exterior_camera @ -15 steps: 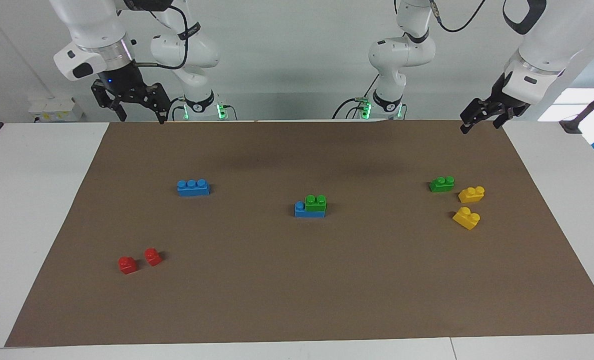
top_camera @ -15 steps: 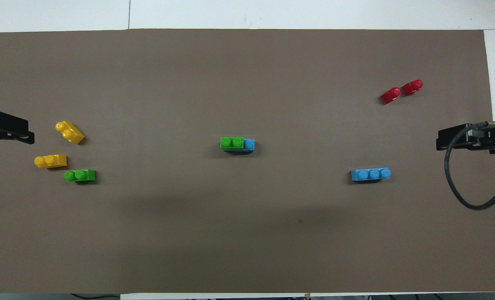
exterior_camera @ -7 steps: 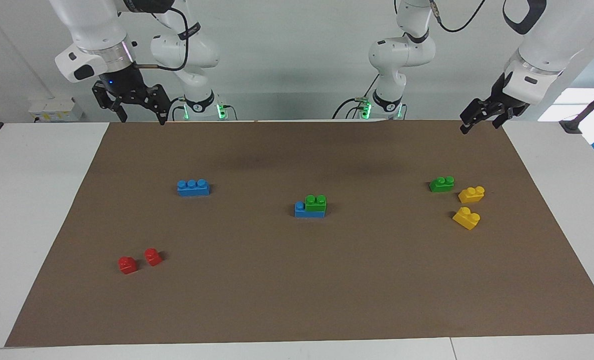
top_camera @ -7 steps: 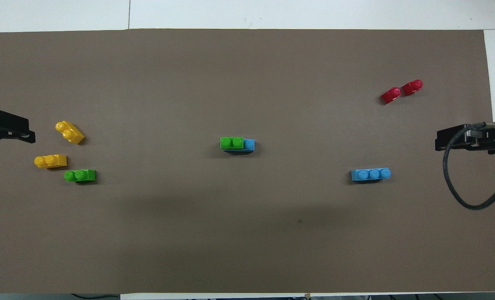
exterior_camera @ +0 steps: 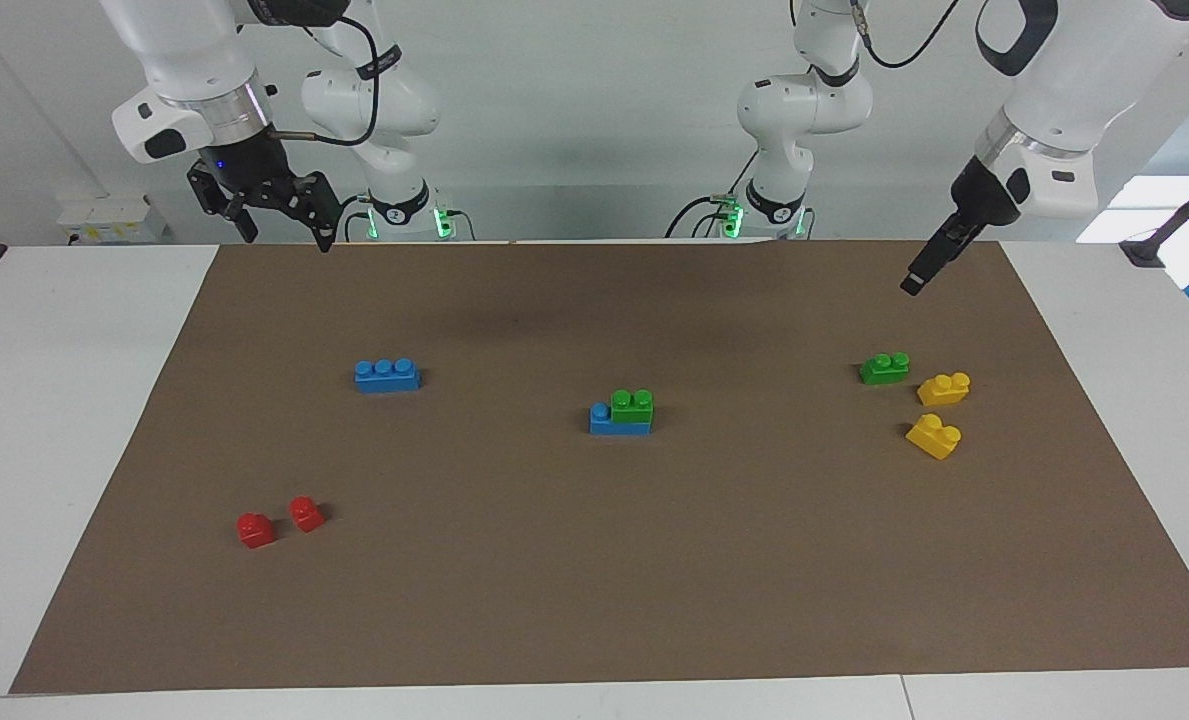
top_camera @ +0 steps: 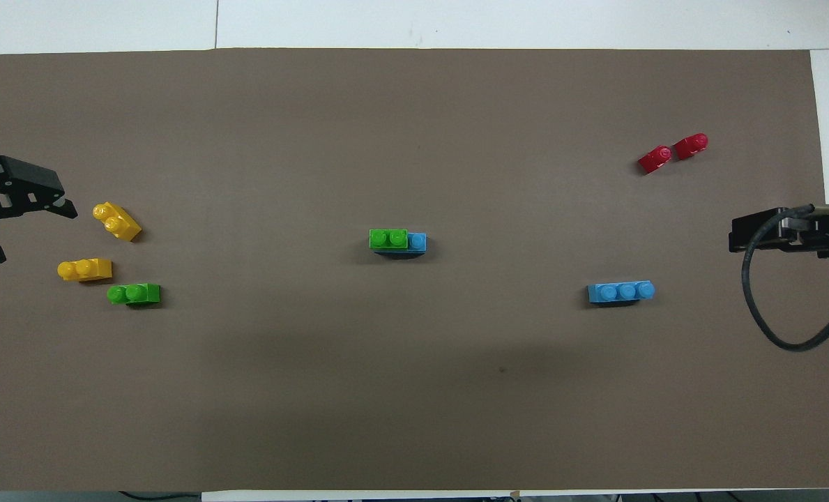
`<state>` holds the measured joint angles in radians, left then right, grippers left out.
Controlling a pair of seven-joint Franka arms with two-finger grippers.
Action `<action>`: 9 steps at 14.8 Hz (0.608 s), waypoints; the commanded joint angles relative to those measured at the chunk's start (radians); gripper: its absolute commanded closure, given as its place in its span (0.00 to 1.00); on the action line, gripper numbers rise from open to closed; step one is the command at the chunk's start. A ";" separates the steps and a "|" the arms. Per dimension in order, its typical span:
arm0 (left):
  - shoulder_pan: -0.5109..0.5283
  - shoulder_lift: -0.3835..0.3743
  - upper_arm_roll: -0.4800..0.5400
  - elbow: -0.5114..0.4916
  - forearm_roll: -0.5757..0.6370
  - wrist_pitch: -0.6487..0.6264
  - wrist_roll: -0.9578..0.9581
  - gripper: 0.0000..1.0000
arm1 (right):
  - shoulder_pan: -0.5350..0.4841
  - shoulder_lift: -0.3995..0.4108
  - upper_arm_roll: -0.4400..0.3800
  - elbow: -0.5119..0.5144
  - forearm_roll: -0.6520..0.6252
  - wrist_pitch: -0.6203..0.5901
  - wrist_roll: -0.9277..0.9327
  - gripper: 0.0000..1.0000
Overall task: Remove green block with left arm and hold with right
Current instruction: 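Reach the left gripper and the right gripper toward the joined green-blue bricks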
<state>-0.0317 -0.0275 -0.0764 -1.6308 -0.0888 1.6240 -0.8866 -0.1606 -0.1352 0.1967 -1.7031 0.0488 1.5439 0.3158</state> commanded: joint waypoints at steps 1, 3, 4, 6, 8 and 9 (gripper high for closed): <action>-0.077 -0.060 0.012 -0.101 -0.015 0.063 -0.272 0.00 | 0.039 -0.012 0.004 -0.082 0.063 0.091 0.149 0.00; -0.141 -0.095 0.012 -0.180 -0.014 0.121 -0.505 0.00 | 0.084 0.021 0.004 -0.095 0.074 0.152 0.352 0.00; -0.169 -0.106 0.012 -0.217 -0.014 0.179 -0.596 0.00 | 0.113 0.040 0.004 -0.095 0.097 0.180 0.505 0.00; -0.230 -0.108 0.012 -0.245 -0.011 0.217 -0.751 0.00 | 0.144 0.084 0.004 -0.098 0.167 0.255 0.774 0.00; -0.283 -0.104 0.012 -0.273 -0.011 0.241 -0.823 0.00 | 0.173 0.127 0.004 -0.108 0.215 0.310 0.882 0.00; -0.306 -0.092 0.012 -0.276 -0.009 0.254 -0.913 0.00 | 0.197 0.144 0.004 -0.130 0.238 0.355 0.919 0.00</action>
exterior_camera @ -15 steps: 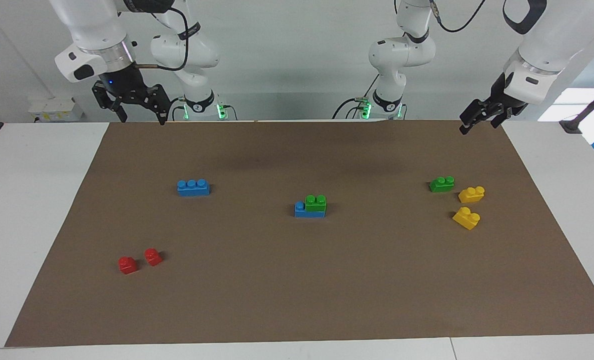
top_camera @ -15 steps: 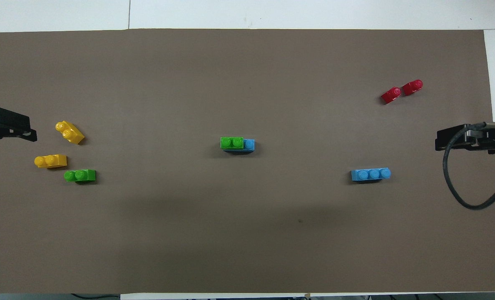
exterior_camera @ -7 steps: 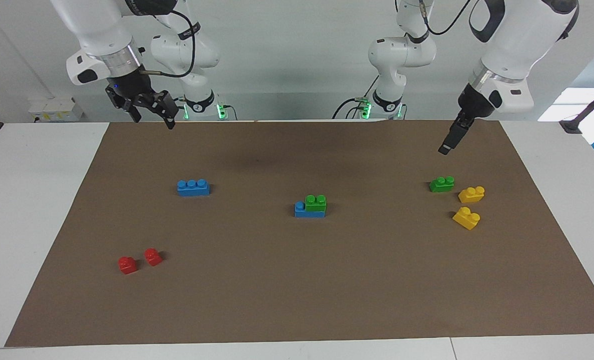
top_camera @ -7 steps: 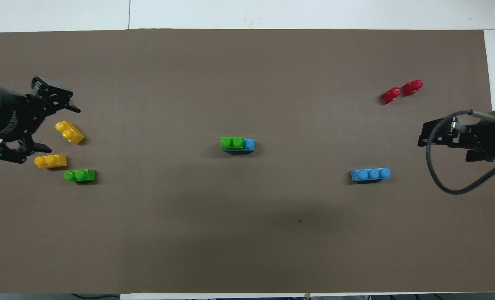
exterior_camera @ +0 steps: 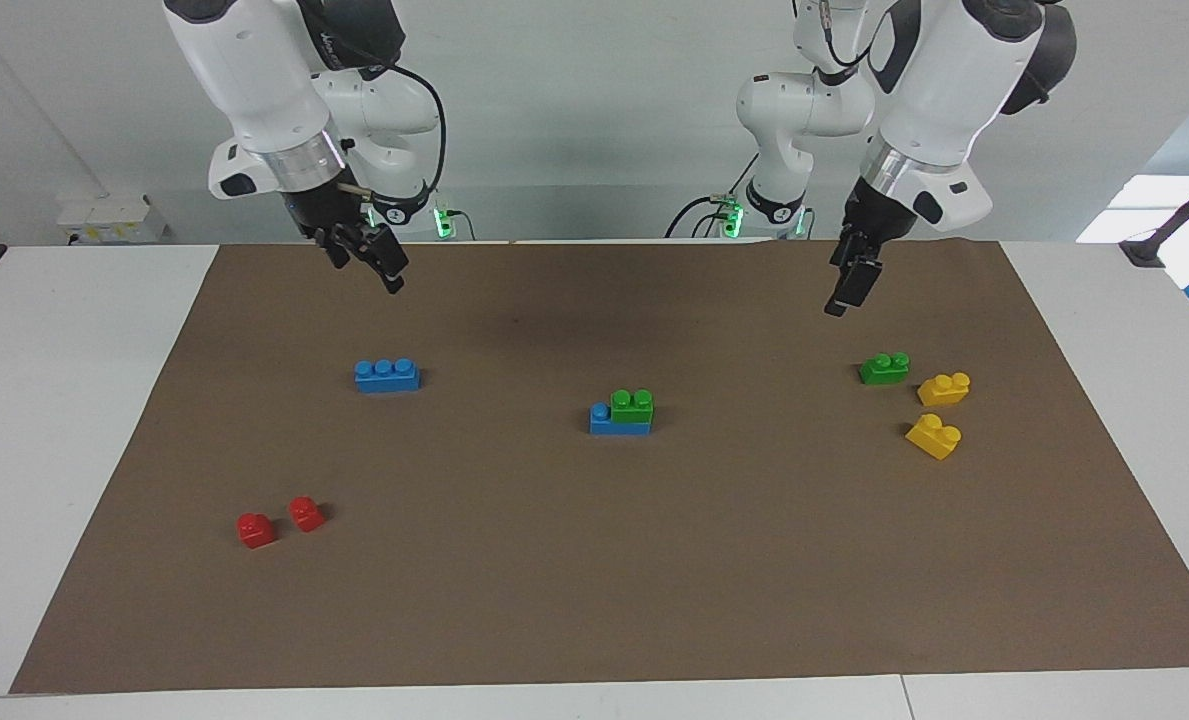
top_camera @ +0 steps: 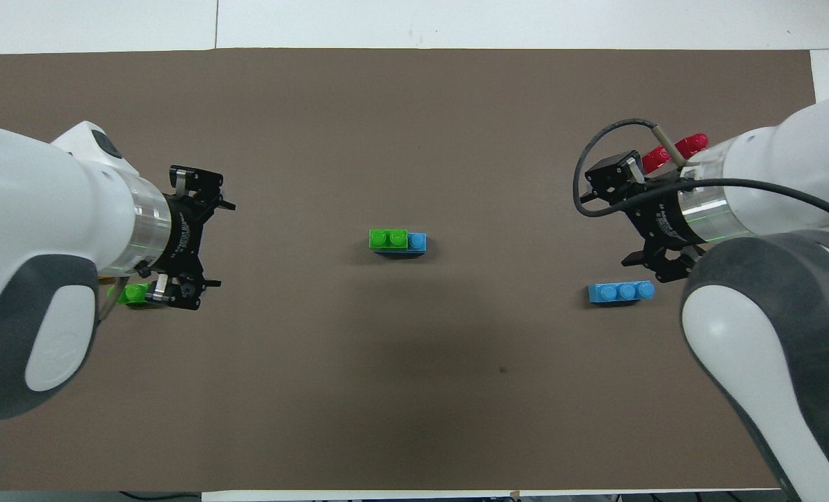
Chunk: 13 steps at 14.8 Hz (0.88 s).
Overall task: Remove green block with left arm and hold with right
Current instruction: 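Reach the left gripper and the right gripper toward the joined green-blue bricks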
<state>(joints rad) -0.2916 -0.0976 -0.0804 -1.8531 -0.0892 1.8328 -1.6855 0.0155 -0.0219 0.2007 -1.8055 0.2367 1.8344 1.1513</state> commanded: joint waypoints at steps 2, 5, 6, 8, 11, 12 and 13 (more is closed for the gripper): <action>-0.076 0.024 0.016 -0.054 -0.006 0.084 -0.232 0.00 | 0.055 0.066 0.000 -0.064 0.096 0.155 0.151 0.00; -0.135 0.108 0.016 -0.044 -0.001 0.146 -0.359 0.00 | 0.093 0.111 0.000 -0.092 0.157 0.249 0.203 0.00; -0.147 0.131 0.016 -0.041 -0.001 0.172 -0.391 0.00 | 0.101 0.126 0.000 -0.095 0.168 0.269 0.220 0.00; -0.162 0.182 0.016 -0.019 -0.001 0.201 -0.431 0.00 | 0.122 0.152 0.000 -0.103 0.173 0.313 0.231 0.00; -0.178 0.274 0.016 0.031 -0.001 0.226 -0.451 0.00 | 0.145 0.186 0.000 -0.127 0.184 0.394 0.237 0.00; -0.184 0.286 0.016 0.037 -0.001 0.247 -0.476 0.00 | 0.155 0.195 0.000 -0.129 0.209 0.408 0.237 0.00; -0.184 0.289 0.016 0.035 -0.001 0.272 -0.491 0.00 | 0.155 0.203 0.000 -0.130 0.251 0.424 0.242 0.00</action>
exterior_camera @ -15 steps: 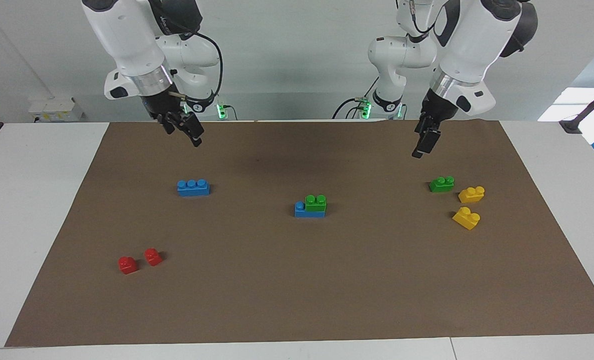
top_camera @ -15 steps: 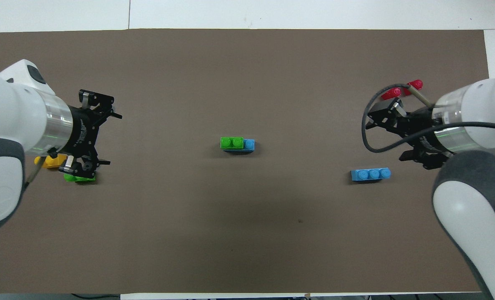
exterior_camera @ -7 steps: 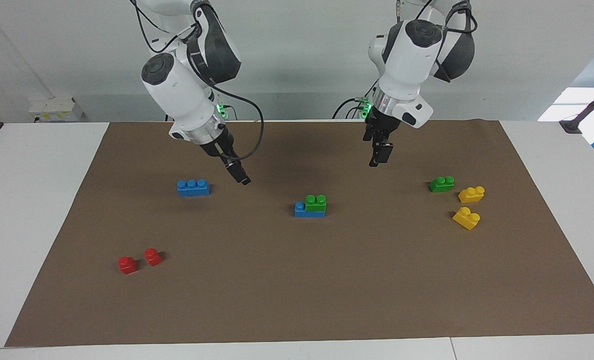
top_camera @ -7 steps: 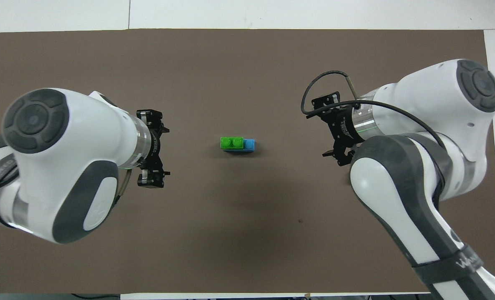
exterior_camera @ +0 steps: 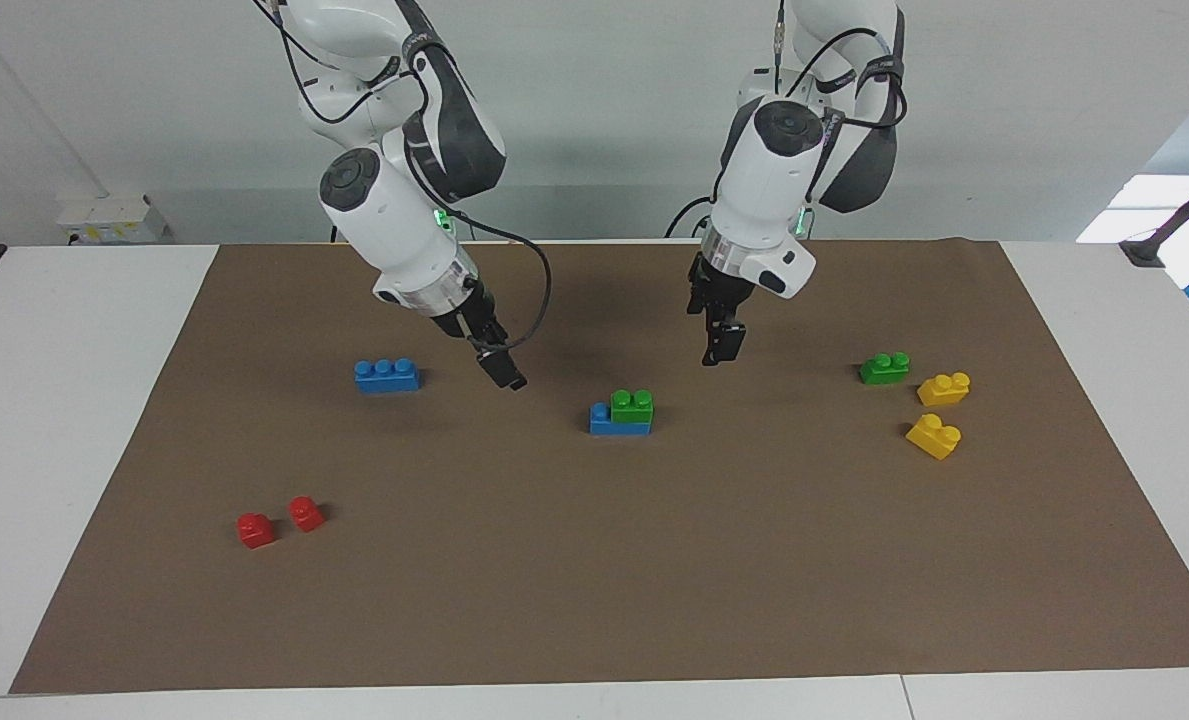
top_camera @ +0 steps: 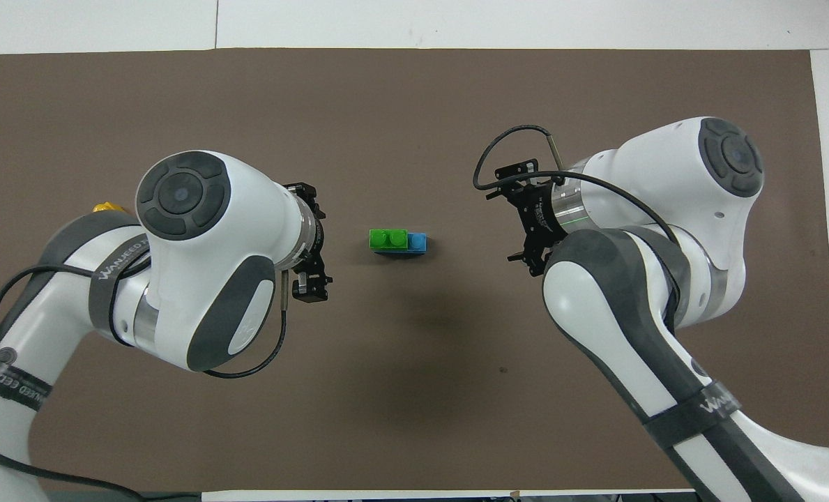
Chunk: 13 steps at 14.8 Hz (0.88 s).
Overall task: Remove green block with left arm and hold with right
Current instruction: 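Reach the left gripper and the right gripper toward the joined green-blue bricks, then grasp the green brick with the left gripper while the right gripper grasps the blue brick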
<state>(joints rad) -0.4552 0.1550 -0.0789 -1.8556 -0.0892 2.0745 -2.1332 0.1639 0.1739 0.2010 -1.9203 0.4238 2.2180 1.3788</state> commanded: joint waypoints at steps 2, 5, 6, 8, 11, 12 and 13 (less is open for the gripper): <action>-0.023 0.061 0.015 0.039 -0.001 0.048 -0.079 0.00 | 0.016 0.022 0.000 -0.020 0.118 0.072 0.055 0.00; -0.052 0.110 0.016 0.042 0.002 0.085 -0.109 0.00 | 0.042 0.038 0.000 -0.054 0.119 0.144 0.058 0.00; -0.059 0.126 0.016 0.047 0.003 0.088 -0.120 0.00 | 0.049 0.036 0.000 -0.074 0.124 0.178 0.060 0.00; -0.065 0.172 0.016 0.090 0.003 0.091 -0.126 0.00 | 0.059 0.035 0.000 -0.083 0.164 0.204 0.062 0.00; -0.079 0.179 0.016 0.090 0.017 0.101 -0.129 0.00 | 0.083 0.050 0.000 -0.083 0.187 0.230 0.089 0.00; -0.080 0.181 0.016 0.084 0.032 0.108 -0.158 0.00 | 0.085 0.071 0.000 -0.082 0.191 0.259 0.091 0.00; -0.083 0.181 0.016 0.081 0.045 0.122 -0.189 0.00 | 0.104 0.087 0.000 -0.082 0.207 0.281 0.091 0.00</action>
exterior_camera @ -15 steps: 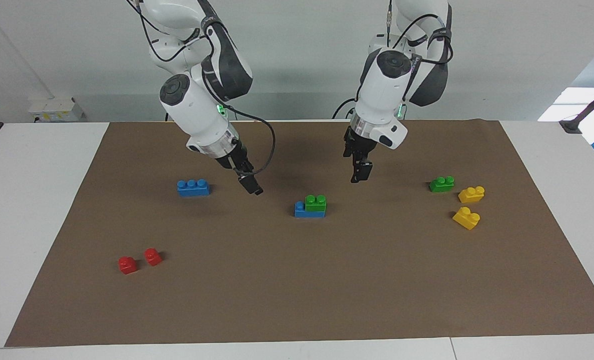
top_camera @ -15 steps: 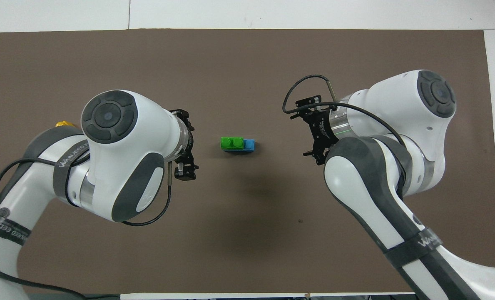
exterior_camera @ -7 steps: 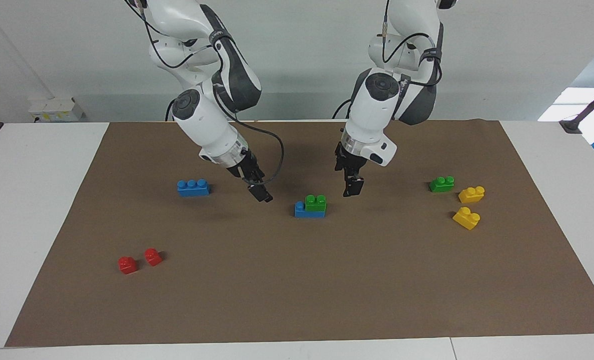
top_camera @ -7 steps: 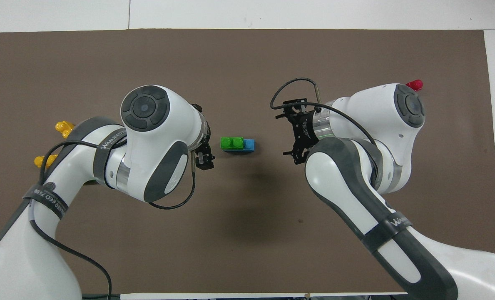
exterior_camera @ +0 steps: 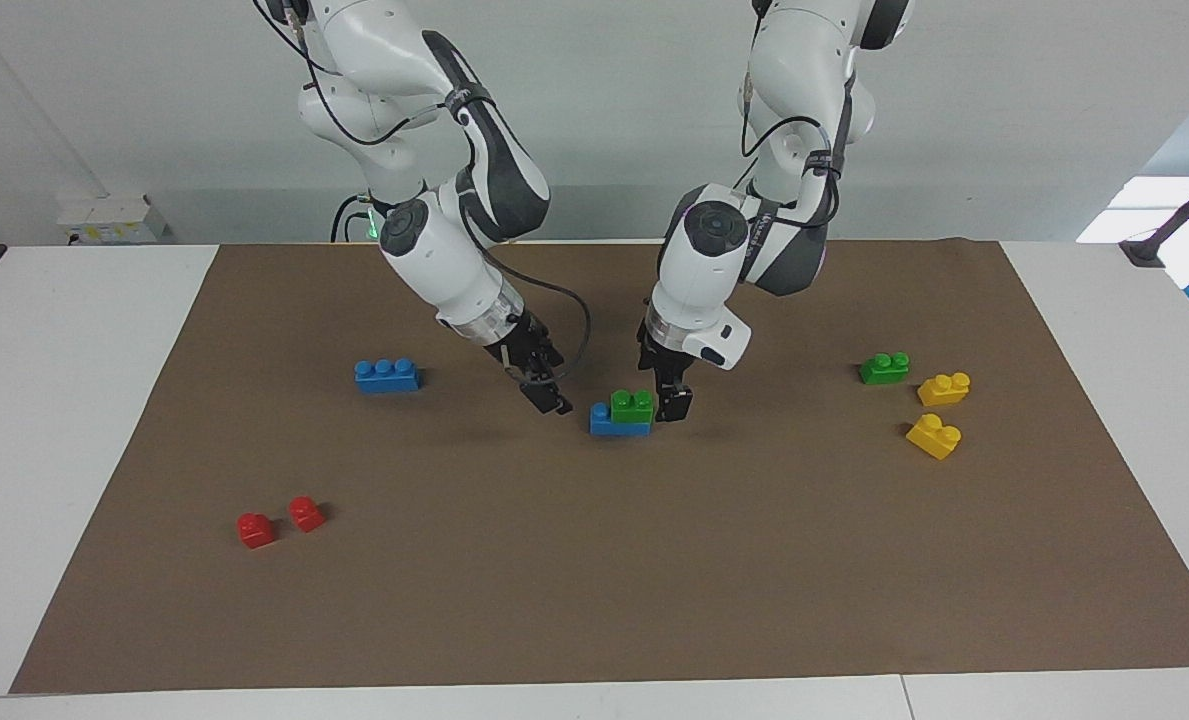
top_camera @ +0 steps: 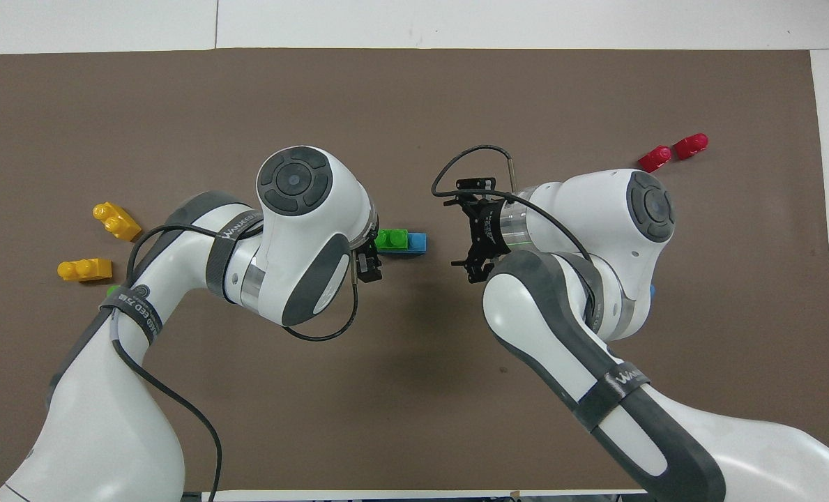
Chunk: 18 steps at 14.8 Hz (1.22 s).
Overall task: Remove green block with left arm and hold with right
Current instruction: 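Grasp the green brick with the left gripper while the right gripper grasps the blue brick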
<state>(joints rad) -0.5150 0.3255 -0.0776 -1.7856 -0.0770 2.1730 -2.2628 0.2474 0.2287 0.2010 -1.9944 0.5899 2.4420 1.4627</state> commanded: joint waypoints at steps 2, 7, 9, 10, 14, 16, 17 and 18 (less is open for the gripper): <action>-0.028 0.012 0.015 0.002 0.039 0.044 -0.072 0.00 | 0.033 0.057 0.000 -0.006 0.067 0.083 0.007 0.00; -0.039 0.023 0.015 -0.020 0.040 0.068 -0.075 0.00 | 0.073 0.116 0.000 0.011 0.067 0.081 0.007 0.00; -0.042 0.024 0.015 -0.024 0.040 0.071 -0.077 0.00 | 0.075 0.127 0.000 0.023 0.065 0.065 0.007 0.00; -0.046 0.024 0.015 -0.032 0.042 0.073 -0.080 0.00 | 0.075 0.127 0.000 0.025 0.065 0.051 0.005 0.00; -0.056 0.024 0.015 -0.044 0.068 0.083 -0.113 0.00 | 0.073 0.129 -0.002 0.032 0.064 0.020 0.004 0.00; -0.056 0.024 0.015 -0.044 0.068 0.080 -0.115 0.00 | 0.075 0.141 0.000 0.035 0.064 0.032 0.002 0.00; -0.056 0.024 0.015 -0.044 0.068 0.079 -0.115 0.00 | 0.075 0.149 -0.002 0.040 0.064 0.035 0.002 0.00; -0.056 0.024 0.015 -0.044 0.069 0.079 -0.115 0.00 | 0.075 0.153 -0.002 0.045 0.064 0.037 0.001 0.00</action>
<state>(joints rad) -0.5541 0.3536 -0.0772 -1.8149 -0.0281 2.2312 -2.3519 0.3238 0.3542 0.1993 -1.9780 0.6329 2.4787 1.4647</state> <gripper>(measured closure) 0.000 0.000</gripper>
